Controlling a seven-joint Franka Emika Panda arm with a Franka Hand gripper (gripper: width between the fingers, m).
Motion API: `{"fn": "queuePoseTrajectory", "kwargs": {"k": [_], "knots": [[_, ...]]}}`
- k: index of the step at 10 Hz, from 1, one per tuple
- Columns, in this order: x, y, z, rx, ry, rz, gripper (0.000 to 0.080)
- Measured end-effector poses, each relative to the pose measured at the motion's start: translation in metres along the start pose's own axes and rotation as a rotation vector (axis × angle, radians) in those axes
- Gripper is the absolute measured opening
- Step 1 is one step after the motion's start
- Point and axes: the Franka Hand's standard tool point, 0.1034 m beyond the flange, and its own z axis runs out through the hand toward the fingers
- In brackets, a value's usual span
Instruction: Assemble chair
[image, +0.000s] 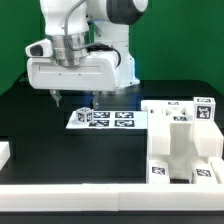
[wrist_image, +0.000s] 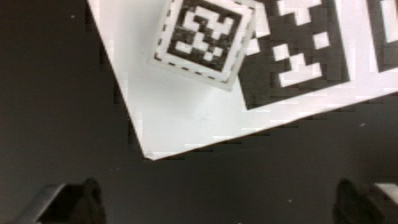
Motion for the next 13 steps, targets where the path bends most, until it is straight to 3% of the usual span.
{"fn": "queuePoseTrajectory", "kwargs": {"k": [2, 3, 4, 8, 9, 11, 12, 13], "knots": [[-0.009, 0.001, 0.004, 0.024, -0.061, 0.048, 0.0649], [-0.030, -0.001, 0.017, 0.043, -0.112, 0.096, 0.0649], [-0.038, -0.005, 0.021, 0.057, -0.156, 0.121, 0.0649], [-0.037, -0.003, 0.021, 0.055, -0.152, 0.128, 0.0649], [-0.038, 0.006, 0.027, 0.054, -0.160, 0.161, 0.0649], [-0.042, 0.010, 0.038, 0.024, -0.168, 0.165, 0.0649], [-0.042, 0.010, 0.038, 0.025, -0.169, 0.166, 0.0649], [-0.042, 0.010, 0.038, 0.025, -0.170, 0.166, 0.0518]]}}
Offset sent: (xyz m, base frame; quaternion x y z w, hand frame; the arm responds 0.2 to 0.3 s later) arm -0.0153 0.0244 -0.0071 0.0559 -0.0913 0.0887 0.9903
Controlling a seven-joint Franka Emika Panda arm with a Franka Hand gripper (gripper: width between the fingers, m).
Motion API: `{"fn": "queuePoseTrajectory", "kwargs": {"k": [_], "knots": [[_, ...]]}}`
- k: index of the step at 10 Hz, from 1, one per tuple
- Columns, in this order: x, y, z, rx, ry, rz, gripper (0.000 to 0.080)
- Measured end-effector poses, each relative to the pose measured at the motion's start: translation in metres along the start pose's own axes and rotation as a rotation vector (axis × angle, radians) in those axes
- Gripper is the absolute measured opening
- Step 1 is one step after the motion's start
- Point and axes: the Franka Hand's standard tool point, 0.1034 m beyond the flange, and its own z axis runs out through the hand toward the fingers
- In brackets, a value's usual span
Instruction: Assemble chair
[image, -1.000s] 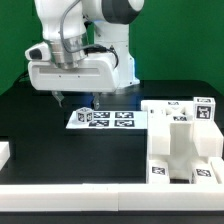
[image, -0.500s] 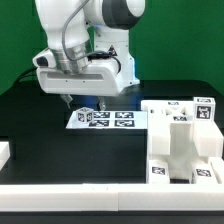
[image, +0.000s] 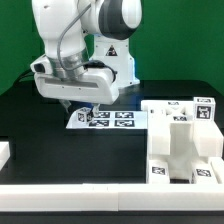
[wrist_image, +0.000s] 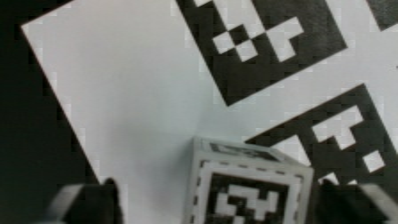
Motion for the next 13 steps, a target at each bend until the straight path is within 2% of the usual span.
{"fn": "queuePoseTrajectory", "kwargs": {"k": [1, 2, 3, 4, 5, 6, 8, 13], "knots": [[0.000, 0.000, 0.000, 0.000, 0.000, 0.000, 0.0373], [0.000, 0.000, 0.000, 0.000, 0.000, 0.000, 0.0281], [0.000, 0.000, 0.000, 0.000, 0.000, 0.000, 0.0281], [0.003, -0.002, -0.002, -0.012, 0.010, -0.043, 0.0281], [0.016, -0.015, -0.015, -0.054, 0.068, -0.205, 0.0281], [0.022, -0.027, -0.024, -0.052, 0.065, -0.314, 0.0281], [0.040, -0.038, -0.034, -0.028, 0.035, -0.423, 0.0281], [0.037, -0.035, -0.032, -0.036, 0.028, -0.422, 0.0282]]}}
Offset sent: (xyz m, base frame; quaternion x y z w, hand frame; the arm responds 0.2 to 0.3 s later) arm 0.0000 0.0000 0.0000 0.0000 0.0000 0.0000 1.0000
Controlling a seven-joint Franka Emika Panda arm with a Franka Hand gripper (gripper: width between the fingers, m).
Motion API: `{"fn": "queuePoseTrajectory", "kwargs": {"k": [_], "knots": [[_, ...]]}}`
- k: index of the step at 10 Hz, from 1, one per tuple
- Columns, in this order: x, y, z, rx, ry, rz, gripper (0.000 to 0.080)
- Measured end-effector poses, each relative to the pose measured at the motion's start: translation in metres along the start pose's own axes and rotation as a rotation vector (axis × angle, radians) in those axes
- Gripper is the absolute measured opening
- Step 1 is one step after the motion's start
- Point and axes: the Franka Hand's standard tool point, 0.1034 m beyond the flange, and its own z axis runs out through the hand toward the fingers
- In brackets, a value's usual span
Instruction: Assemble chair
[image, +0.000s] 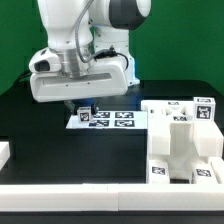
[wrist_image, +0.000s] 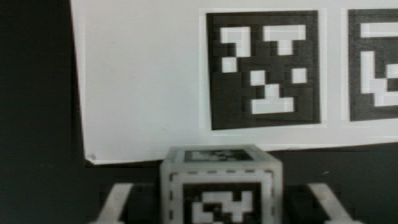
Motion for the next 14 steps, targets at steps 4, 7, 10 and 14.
{"fn": "queuePoseTrajectory", "kwargs": {"k": [4, 7, 10, 14], "knots": [[0.035, 0.004, -0.019, -0.074, -0.002, -0.189, 0.0284], [0.030, 0.004, -0.016, -0.070, -0.009, -0.185, 0.0284], [0.044, 0.029, -0.017, -0.055, -0.054, -0.100, 0.0284], [0.042, 0.042, -0.010, -0.058, -0.067, -0.073, 0.0284]]}}
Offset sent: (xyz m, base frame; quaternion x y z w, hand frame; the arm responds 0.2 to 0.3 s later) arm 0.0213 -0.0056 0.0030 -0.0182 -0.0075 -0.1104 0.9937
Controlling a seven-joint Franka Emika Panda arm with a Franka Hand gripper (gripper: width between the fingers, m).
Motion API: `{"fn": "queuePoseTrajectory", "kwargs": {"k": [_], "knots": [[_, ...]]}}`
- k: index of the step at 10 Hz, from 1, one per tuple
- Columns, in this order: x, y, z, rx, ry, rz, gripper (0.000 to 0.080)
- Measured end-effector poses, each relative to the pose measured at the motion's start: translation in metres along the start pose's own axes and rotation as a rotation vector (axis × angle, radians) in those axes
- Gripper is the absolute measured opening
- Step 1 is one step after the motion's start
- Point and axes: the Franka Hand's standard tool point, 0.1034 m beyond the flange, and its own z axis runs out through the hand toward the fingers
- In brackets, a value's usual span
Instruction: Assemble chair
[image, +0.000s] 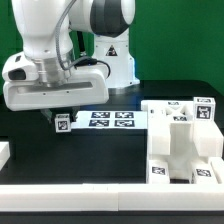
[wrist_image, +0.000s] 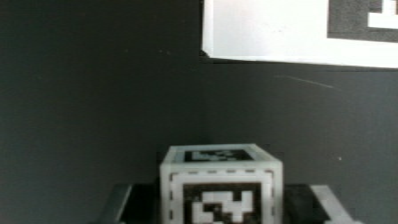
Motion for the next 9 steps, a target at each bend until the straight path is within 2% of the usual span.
{"fn": "queuePoseTrajectory", "kwargs": {"k": [3, 4, 6, 9], "knots": [[0.000, 0.000, 0.000, 0.000, 0.000, 0.000, 0.0284], [0.005, 0.004, -0.001, -0.004, 0.002, 0.002, 0.0284], [0.006, 0.009, 0.011, -0.033, 0.018, -0.001, 0.0284], [0.007, 0.008, 0.014, -0.036, 0.010, -0.004, 0.0284]]}}
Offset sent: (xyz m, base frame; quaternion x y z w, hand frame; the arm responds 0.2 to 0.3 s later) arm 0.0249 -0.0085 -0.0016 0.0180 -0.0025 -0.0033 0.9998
